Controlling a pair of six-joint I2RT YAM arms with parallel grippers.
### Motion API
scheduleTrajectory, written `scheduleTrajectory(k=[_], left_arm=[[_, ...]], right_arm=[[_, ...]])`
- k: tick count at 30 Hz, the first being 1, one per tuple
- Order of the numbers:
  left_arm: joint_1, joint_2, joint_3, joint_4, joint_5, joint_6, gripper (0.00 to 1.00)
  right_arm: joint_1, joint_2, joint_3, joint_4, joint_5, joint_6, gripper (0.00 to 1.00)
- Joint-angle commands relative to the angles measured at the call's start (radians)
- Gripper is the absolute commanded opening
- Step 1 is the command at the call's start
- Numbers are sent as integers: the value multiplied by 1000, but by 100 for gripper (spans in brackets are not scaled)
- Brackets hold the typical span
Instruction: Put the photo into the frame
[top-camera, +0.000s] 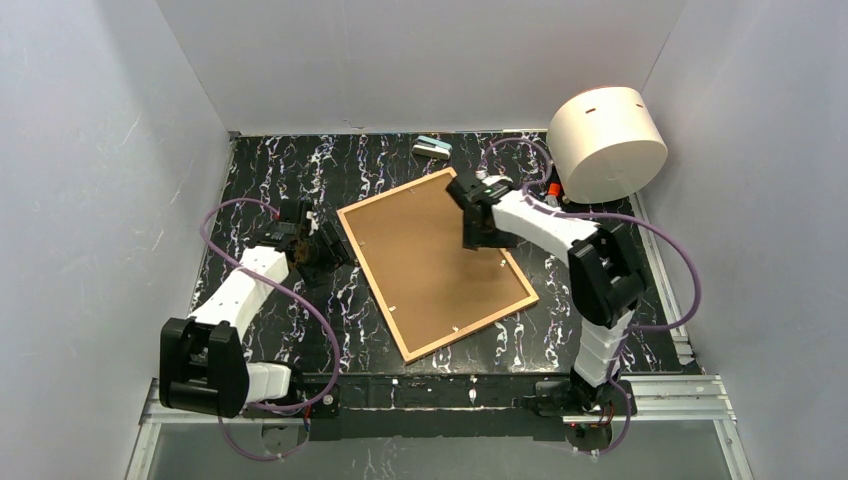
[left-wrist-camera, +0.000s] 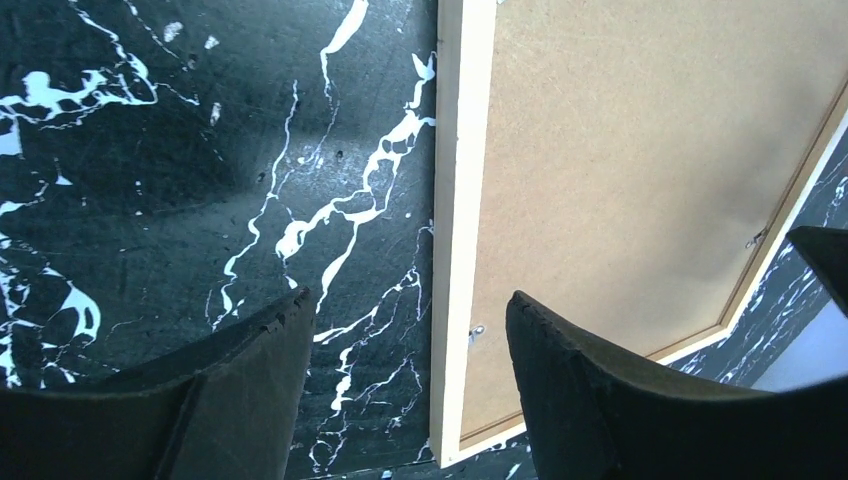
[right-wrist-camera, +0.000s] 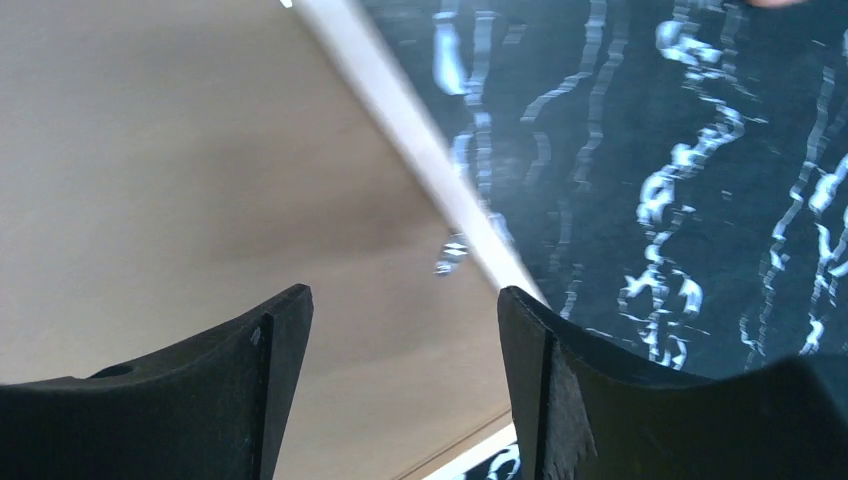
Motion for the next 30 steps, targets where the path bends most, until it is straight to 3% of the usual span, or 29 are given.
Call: scheduleTrajectory(k=[1,16,24,30], left_arm=[[3,9,-13,20,55,15,68],[3,32,-18,26,61,14,68],[3,47,-18,37,63,10,68],[3,57,-24,46,68,10,68]], right_arm=[[-76,-86,-78,18,48,39,77],[-221,-49,-208,159,-114,-19,62],[-231,-48,-224,168,-168,-64,62],[-241,-62,-256,170,-188,-94,41]])
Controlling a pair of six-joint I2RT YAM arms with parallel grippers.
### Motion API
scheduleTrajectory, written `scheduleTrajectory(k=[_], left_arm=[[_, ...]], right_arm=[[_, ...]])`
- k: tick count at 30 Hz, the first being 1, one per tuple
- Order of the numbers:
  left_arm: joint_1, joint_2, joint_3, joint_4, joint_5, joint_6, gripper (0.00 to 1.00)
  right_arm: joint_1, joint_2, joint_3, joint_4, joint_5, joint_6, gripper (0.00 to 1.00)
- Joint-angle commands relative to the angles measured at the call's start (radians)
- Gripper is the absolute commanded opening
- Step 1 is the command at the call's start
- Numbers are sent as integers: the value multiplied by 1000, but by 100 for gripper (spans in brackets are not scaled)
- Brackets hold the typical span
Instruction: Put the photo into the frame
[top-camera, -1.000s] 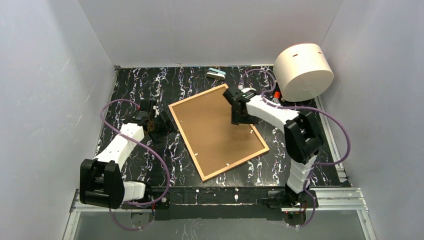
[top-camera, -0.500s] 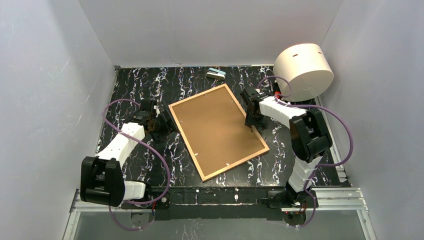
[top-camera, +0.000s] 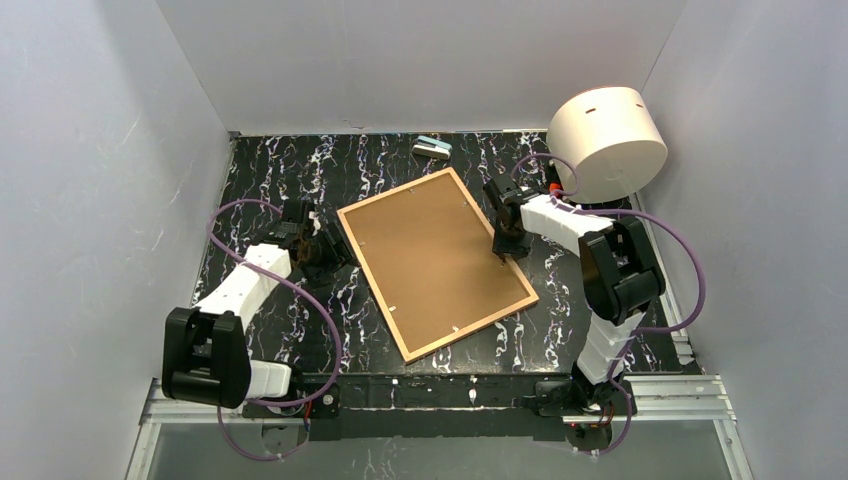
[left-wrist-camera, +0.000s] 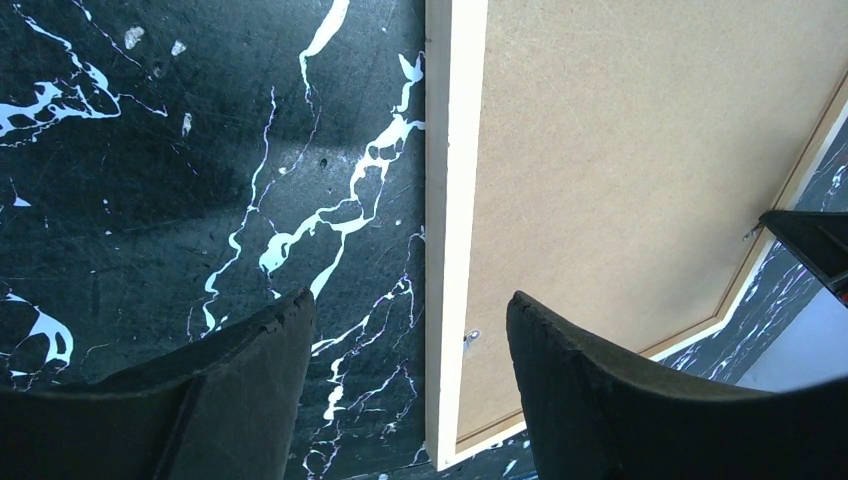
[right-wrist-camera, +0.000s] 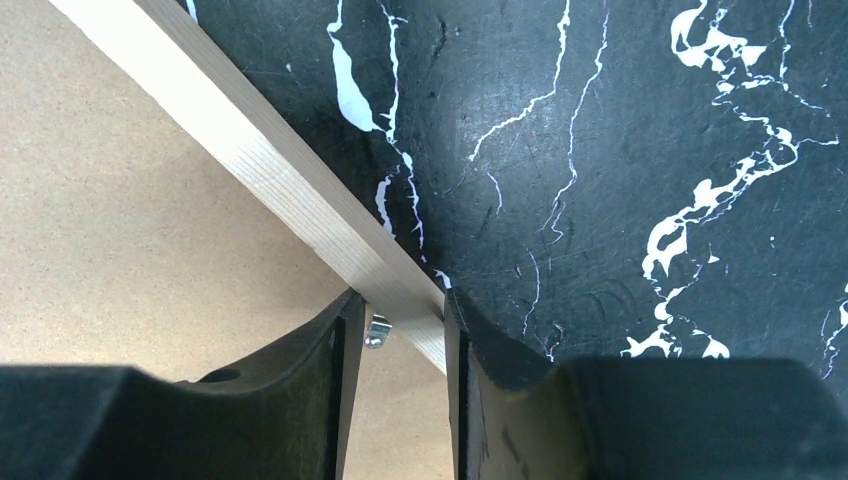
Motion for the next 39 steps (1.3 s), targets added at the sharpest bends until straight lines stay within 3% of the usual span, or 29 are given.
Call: scheduleTrajectory(k=[1,5,8,11,18,21,24,29,39], left_arm=[[3,10,-15,1,18,6,68],[3,31,-27,7,24,6,68],[3,56,-44,6,23,1,68],[3,77,-79,40,78,-14,68],[3,94,-157,214,223,-98,68],[3,119,-165,226,234,-111,63],[3,135,-183,247,250,-136,51],[3,153,-199,268,262,-151,39],[3,161,-209,276,264,-148,34]], right_arm=[[-11,-14,-40,-14,-25,-40,39],[-13,-15,-53,-1,-56,-75,38],[-13,-19,-58,1,-83,-101,43],[-14,-28,-64,-11,-96,-113,48],[-22,-52,-104,-33,-95,-93,49],[-21,-63,-124,-20,-115,-88,48],[-21,-78,-144,4,-138,-93,48],[-22,-73,-155,17,-141,-94,40],[-22,-58,-152,31,-134,-82,31]])
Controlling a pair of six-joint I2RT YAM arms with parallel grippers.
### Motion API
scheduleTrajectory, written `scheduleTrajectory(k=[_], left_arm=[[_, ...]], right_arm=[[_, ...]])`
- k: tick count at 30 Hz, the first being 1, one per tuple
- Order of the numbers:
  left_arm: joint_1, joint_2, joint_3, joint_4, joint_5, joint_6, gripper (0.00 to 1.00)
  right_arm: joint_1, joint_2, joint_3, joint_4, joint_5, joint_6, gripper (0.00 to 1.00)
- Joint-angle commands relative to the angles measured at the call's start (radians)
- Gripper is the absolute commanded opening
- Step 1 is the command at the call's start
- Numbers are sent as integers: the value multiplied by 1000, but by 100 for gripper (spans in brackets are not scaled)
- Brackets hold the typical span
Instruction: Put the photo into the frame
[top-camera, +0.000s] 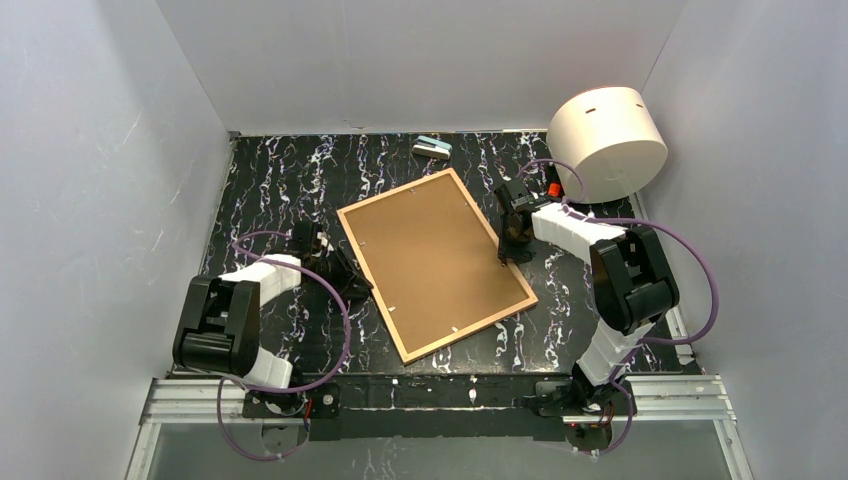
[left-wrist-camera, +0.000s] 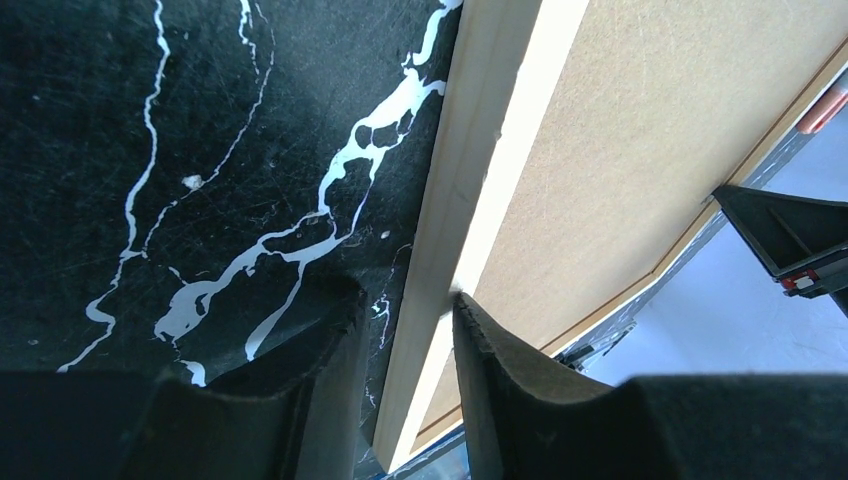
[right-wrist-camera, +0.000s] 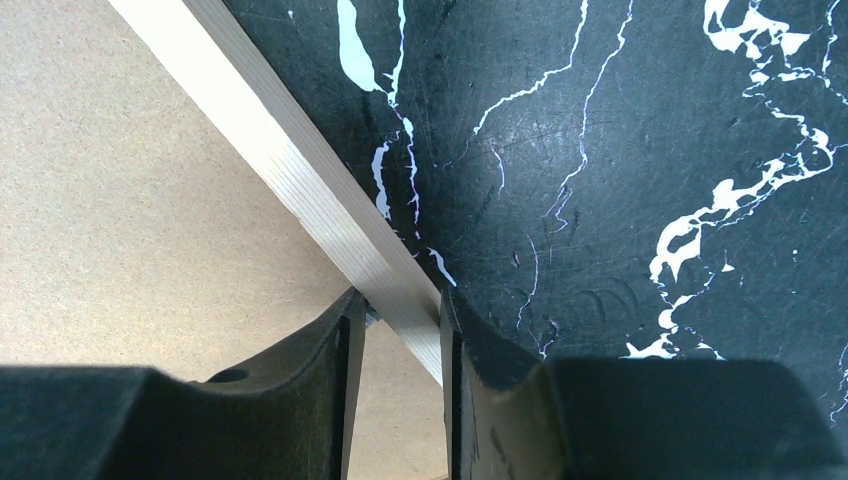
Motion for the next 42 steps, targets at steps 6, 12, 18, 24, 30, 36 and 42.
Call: scheduleTrajectory(k=[6,12,18,24,30,36,42], left_arm=[[2,-7,-7,-20,1,7,34],[3,-34,61,-85,-44,49,41],[4,-132,174,-237,-214,116,56],[6,-234,195,-354,-386,106,62],[12,-348,125,-405,-450,29,69],[27,-392,76,-452,-449,7,71],[52,-419,28,-467,-424,3,71]], right_arm=[[9,3,-27,-54,-32,5,24],[9,-77,71,-106,43,42,61],[18,-119,187,-134,0,24,72],[217,-21,338,-138,-39,78,66],[458,259,656,-189,-17,109,61],[584,523,967,-311,23,99,53],[624,621,1062,-328,3,60,48]])
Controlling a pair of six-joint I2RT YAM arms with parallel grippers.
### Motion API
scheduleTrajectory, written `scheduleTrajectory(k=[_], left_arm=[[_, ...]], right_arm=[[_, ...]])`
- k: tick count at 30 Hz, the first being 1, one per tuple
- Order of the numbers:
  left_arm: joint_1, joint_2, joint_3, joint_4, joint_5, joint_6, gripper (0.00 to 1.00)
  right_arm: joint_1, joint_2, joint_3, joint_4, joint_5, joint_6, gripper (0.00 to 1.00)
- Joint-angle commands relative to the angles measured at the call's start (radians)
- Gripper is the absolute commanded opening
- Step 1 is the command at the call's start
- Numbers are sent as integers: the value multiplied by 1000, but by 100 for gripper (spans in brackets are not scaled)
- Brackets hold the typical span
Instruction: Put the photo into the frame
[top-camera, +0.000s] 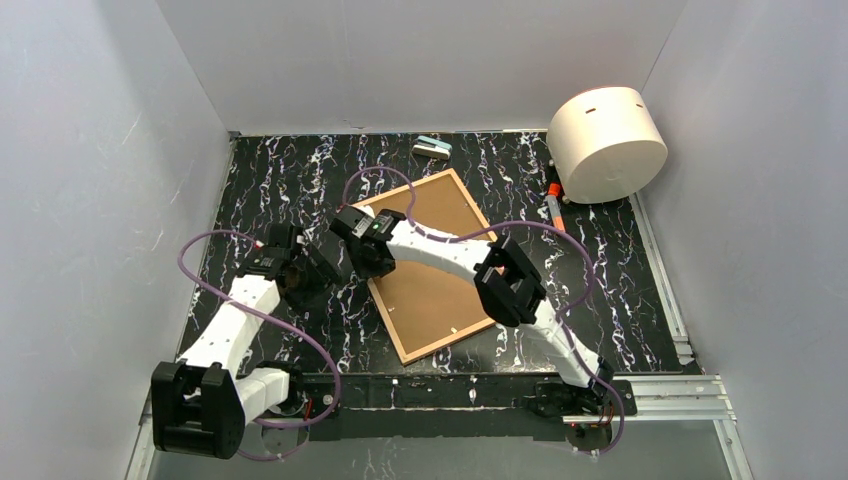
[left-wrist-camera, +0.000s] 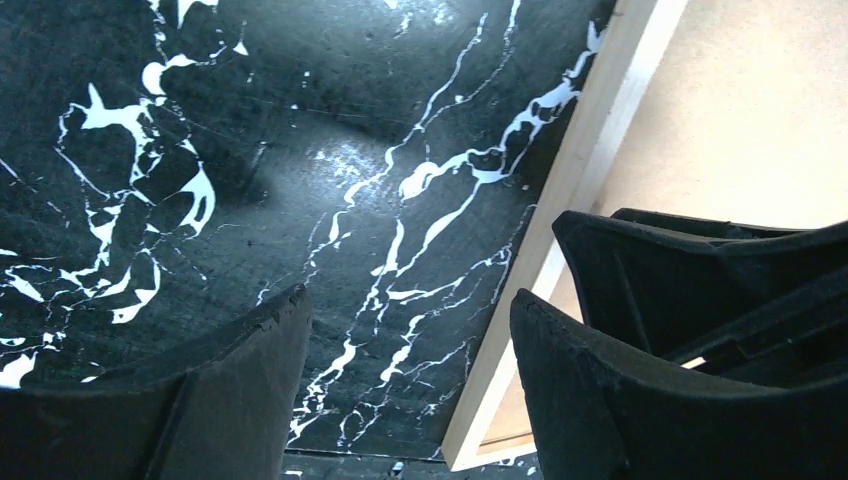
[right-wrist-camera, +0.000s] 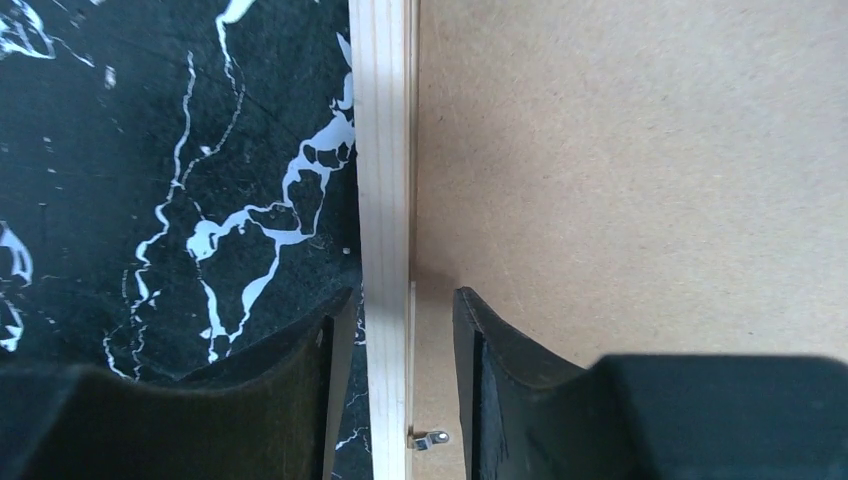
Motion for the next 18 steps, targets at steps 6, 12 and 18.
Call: scheduleTrajectory(k=[6,12,18], left_arm=[[47,-23,-66,-36,45,-2,70],[63,-25,-97,3,124,-2,70],[69,-20,-119,10,164,7,70]], right_arm=[[22,44,77,-67,-5,-47,44],[48,71,82,-83,39,-61,38],[57,91,87,-91,40,-62,38]])
